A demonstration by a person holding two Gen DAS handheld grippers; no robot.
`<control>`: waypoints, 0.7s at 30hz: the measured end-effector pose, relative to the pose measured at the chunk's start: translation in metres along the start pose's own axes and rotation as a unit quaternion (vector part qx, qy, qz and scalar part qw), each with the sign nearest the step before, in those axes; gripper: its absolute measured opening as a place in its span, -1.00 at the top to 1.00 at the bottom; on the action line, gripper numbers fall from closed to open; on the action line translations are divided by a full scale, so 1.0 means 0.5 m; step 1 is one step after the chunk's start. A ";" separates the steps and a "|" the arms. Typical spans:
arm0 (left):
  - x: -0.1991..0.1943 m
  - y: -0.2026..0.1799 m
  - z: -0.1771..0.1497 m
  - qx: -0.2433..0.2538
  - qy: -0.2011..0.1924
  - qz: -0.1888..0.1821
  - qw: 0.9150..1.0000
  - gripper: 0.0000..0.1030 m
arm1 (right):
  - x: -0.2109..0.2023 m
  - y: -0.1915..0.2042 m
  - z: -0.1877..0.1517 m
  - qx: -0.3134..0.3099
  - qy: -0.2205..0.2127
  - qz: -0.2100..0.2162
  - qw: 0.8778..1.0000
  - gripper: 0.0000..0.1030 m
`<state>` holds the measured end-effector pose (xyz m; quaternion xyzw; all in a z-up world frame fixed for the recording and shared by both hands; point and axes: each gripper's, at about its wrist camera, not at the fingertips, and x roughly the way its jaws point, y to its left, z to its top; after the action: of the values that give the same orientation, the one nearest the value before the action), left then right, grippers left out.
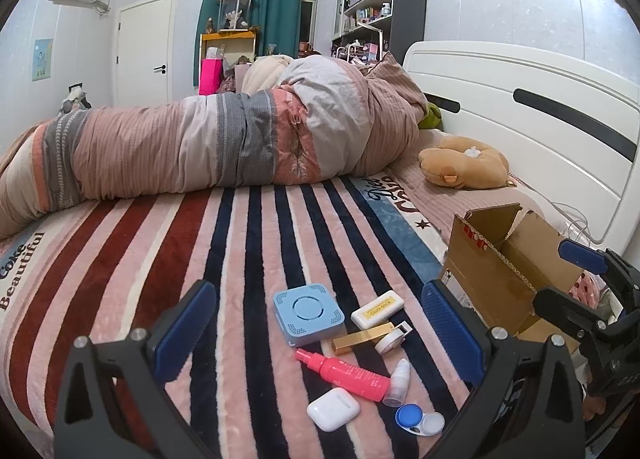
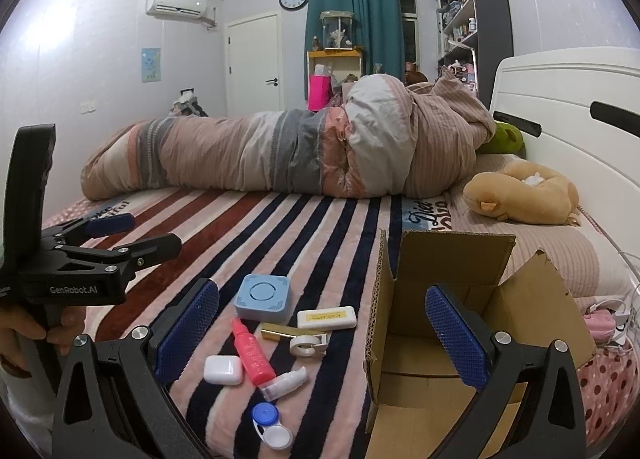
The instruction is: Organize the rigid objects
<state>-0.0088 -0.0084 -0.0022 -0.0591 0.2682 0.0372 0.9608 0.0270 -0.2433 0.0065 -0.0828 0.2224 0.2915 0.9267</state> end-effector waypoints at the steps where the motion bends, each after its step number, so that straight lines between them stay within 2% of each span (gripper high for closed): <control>1: 0.000 -0.001 0.000 0.000 0.000 0.000 1.000 -0.99 | 0.000 0.001 0.000 0.000 0.000 -0.001 1.000 -1.00; 16: 0.001 0.013 0.000 -0.001 0.003 0.004 1.000 -0.99 | -0.002 -0.001 0.000 0.004 -0.010 0.001 1.000 -1.00; 20: 0.001 0.032 -0.002 -0.004 0.004 0.003 1.000 -0.99 | -0.003 0.018 0.000 -0.010 -0.022 -0.001 1.000 -0.88; 21: 0.003 0.036 -0.003 -0.002 0.005 0.004 1.000 -0.99 | -0.002 0.023 0.002 -0.013 -0.022 -0.002 1.000 -0.80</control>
<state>-0.0103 0.0091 -0.0059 -0.0606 0.2732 0.0414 0.9591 0.0202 -0.2340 0.0074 -0.0885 0.1979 0.2946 0.9307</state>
